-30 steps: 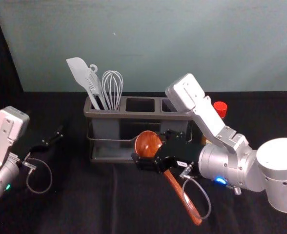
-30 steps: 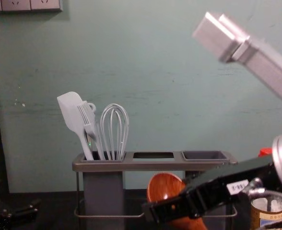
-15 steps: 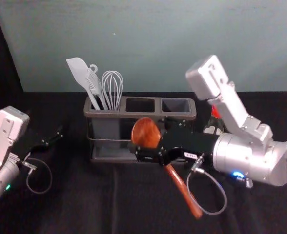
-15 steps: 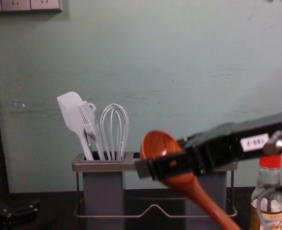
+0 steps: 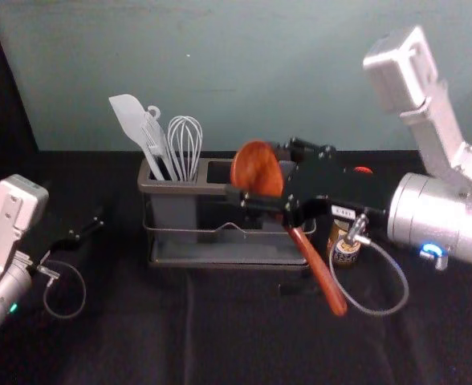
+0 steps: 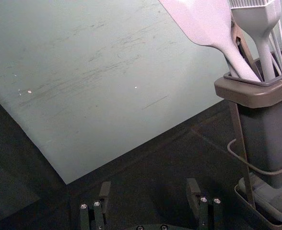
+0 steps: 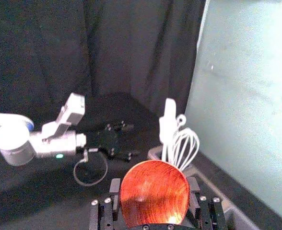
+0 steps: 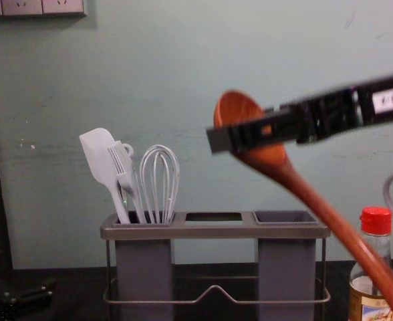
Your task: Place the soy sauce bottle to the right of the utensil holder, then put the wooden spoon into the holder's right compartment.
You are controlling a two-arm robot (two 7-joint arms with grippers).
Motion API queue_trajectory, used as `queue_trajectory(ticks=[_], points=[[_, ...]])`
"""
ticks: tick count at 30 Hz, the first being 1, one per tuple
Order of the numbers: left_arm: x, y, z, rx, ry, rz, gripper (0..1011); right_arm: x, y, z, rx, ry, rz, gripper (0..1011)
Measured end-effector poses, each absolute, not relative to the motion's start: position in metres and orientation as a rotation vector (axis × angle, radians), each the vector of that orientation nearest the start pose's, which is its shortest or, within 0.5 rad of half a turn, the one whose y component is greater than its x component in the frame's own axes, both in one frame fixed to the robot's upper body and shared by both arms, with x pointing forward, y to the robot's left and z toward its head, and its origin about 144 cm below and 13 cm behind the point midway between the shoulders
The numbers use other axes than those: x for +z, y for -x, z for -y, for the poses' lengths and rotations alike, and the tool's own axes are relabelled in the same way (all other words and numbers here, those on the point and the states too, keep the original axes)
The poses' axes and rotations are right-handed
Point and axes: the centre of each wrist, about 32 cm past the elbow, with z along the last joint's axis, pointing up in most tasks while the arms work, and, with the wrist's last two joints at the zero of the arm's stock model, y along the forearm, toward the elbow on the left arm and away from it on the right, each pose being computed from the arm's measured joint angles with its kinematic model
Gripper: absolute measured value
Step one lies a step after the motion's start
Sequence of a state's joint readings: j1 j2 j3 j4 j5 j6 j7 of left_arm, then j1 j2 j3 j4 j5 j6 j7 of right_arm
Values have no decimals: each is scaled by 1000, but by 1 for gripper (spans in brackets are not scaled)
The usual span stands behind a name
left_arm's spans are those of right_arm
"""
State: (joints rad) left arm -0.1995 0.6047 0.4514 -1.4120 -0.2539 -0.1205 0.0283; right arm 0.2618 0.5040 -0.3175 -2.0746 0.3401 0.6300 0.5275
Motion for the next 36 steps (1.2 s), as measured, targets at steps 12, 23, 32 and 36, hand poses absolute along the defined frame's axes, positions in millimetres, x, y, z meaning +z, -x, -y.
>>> queue_trajectory(ticks=[12, 23, 32, 36], points=[[1140, -489, -310, 1248, -304, 285, 1011, 1355, -479, 226, -622, 166, 193, 840], [1140, -489, -310, 1248, -304, 285, 1012, 1361, -525, 228, -637, 154, 229, 839], [1140, -489, -310, 1248, -305, 285, 1011, 1370, -546, 220, -641, 173, 239, 840], [1140, -489, -310, 1248, -304, 285, 1011, 1374, -557, 217, -649, 186, 240, 840]])
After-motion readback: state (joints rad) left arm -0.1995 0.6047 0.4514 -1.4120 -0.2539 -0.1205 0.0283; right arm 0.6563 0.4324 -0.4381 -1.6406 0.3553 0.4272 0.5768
